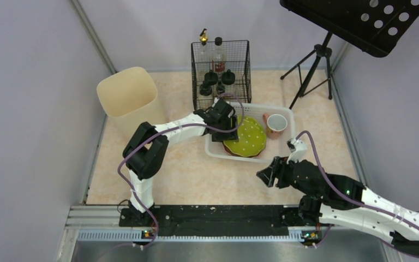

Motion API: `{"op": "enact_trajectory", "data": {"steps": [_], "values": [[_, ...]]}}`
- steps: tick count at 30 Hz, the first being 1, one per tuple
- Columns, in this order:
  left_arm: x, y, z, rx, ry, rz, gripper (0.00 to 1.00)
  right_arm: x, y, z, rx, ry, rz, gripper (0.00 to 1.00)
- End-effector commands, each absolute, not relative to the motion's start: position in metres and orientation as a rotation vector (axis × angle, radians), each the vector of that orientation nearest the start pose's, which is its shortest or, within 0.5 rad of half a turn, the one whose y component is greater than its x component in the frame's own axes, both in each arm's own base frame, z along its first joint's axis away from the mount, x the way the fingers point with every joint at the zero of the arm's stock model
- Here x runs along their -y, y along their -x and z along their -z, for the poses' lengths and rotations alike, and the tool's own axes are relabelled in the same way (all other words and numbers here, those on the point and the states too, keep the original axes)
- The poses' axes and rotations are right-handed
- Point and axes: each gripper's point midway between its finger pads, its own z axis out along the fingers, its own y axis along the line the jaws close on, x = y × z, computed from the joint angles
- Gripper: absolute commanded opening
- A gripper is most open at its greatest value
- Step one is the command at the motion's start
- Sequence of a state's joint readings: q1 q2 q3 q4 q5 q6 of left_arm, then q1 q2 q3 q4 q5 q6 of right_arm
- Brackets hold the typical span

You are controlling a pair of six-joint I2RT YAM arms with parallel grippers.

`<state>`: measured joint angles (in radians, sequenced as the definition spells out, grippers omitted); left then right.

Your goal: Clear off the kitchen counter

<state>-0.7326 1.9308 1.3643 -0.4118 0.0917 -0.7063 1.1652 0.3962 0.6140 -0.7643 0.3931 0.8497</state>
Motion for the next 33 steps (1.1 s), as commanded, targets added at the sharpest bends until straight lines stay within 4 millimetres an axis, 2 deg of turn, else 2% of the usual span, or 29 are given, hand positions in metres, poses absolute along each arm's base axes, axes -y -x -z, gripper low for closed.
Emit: {"op": "enact_trajectory", "data": {"steps": [1,8,18,27,31,33], "values": [[0.303,-0.323,-0.074,-2.671,-0.023,0.369,0.70,-0.176,-0.113,-0.182,-2.150,0.104,-0.846,0.60],[0.303,-0.324,-0.084,-2.667,-0.057,0.258,0.71,-0.174,-0.110,-0.179,-2.148,0.095,-0.873,0.60],[0.309,-0.325,-0.125,-2.585,-0.097,0.228,0.71,-0.170,-0.108,-0.180,-2.145,0.076,-0.890,0.60],[0.313,-0.308,-0.188,-2.449,-0.171,0.341,0.71,-0.177,-0.114,-0.198,-2.118,0.104,-0.869,0.63],[0.310,-0.296,-0.217,-2.381,-0.211,0.431,0.72,-0.183,-0.122,-0.214,-2.083,0.136,-0.842,0.69],[0.307,-0.290,-0.231,-2.343,-0.229,0.476,0.73,-0.186,-0.127,-0.227,-2.054,0.147,-0.827,0.75]]}}
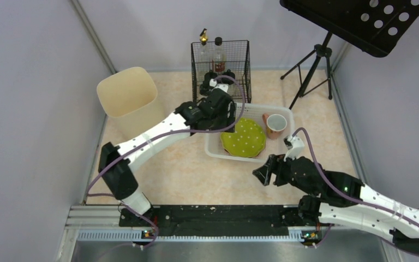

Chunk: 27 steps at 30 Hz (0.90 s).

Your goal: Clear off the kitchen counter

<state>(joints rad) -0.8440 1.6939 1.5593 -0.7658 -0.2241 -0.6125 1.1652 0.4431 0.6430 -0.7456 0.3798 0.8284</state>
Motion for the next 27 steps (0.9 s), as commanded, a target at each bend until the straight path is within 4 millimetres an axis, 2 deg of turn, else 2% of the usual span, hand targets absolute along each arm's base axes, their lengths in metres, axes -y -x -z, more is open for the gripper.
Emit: {"op": "enact_trajectory", "data": {"steps": [1,2,9,13,17,22,27], "values": [[0.305,-0.286,-0.239,-2.319,-0.238,0.502,0.91,-0.187,-0.131,-0.231,-2.047,0.152,-0.806,0.91],[0.304,-0.283,-0.245,-2.297,-0.247,0.523,0.98,-0.188,-0.135,-0.235,-2.034,0.155,-0.789,0.98],[0.281,-0.262,-0.285,-2.159,-0.284,0.602,0.99,-0.199,-0.153,-0.266,-1.964,0.186,-0.716,0.99],[0.272,-0.250,-0.300,-2.101,-0.319,0.647,0.99,-0.199,-0.164,-0.278,-1.928,0.189,-0.647,0.99],[0.265,-0.235,-0.312,-2.037,-0.360,0.705,0.99,-0.190,-0.177,-0.294,-1.862,0.180,-0.563,0.99],[0.250,-0.222,-0.324,-1.959,-0.374,0.731,0.99,-0.192,-0.183,-0.311,-1.825,0.227,-0.515,0.99],[0.232,-0.212,-0.340,-1.880,-0.364,0.736,0.99,-0.186,-0.192,-0.334,-1.752,0.205,-0.468,0.99]]}}
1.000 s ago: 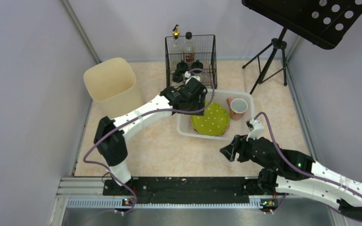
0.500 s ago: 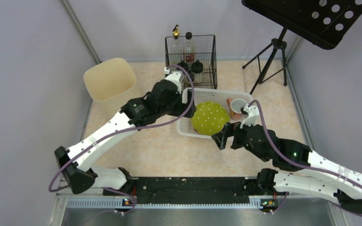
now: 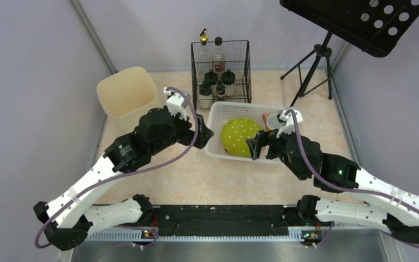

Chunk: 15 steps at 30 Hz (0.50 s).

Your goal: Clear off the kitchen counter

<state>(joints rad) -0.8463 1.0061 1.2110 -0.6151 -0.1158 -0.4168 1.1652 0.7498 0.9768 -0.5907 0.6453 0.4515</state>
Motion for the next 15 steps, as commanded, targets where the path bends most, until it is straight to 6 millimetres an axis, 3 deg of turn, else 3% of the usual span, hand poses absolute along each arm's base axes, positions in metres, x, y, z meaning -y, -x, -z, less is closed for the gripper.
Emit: {"op": "enact_trajectory", "data": {"steps": [1,9,15], "values": [[0.229,-0.210,-0.343,-1.867,-0.362,0.733,0.99,-0.184,-0.195,-0.339,-1.736,0.196,-0.456,0.99],[0.202,-0.202,-0.355,-1.798,-0.330,0.692,0.99,-0.177,-0.213,-0.360,-1.670,0.154,-0.306,0.99],[0.190,-0.201,-0.357,-1.759,-0.305,0.666,0.99,-0.181,-0.223,-0.359,-1.666,0.138,-0.238,0.99]]}}
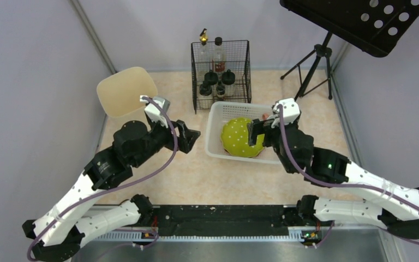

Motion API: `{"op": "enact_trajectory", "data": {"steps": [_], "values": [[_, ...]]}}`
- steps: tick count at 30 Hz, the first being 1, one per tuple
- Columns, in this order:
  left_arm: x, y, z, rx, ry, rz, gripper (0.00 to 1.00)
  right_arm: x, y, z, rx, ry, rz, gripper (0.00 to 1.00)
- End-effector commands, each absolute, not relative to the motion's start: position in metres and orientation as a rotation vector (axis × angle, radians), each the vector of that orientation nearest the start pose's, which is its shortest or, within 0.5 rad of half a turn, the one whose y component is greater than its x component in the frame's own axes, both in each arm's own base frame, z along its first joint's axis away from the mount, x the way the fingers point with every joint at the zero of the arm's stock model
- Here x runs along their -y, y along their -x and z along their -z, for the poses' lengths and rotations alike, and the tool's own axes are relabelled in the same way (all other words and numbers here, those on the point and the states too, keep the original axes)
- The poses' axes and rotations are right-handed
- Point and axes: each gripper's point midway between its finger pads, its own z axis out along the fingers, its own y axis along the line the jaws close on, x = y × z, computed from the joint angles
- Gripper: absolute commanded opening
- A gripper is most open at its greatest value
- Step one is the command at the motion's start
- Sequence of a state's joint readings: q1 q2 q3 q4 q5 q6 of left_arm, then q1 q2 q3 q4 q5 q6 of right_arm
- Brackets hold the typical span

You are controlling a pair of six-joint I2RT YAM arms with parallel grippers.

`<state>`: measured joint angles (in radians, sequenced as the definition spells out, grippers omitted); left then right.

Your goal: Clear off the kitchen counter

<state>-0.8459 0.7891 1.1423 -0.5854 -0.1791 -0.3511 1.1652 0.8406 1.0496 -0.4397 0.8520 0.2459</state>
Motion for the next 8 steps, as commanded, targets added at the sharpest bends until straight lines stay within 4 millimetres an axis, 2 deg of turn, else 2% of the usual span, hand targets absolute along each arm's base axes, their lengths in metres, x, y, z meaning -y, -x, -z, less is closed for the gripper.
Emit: {"op": "enact_trajectory", "data": {"steps": [1,8], "values": [[0.189,-0.200,-0.358,-1.754,-0.303,0.665,0.99,-0.180,-0.224,-0.358,-1.665,0.131,-0.226,0.99],[0.186,-0.197,-0.359,-1.742,-0.309,0.668,0.99,-0.184,-0.231,-0.346,-1.682,0.117,-0.159,0.99]]}}
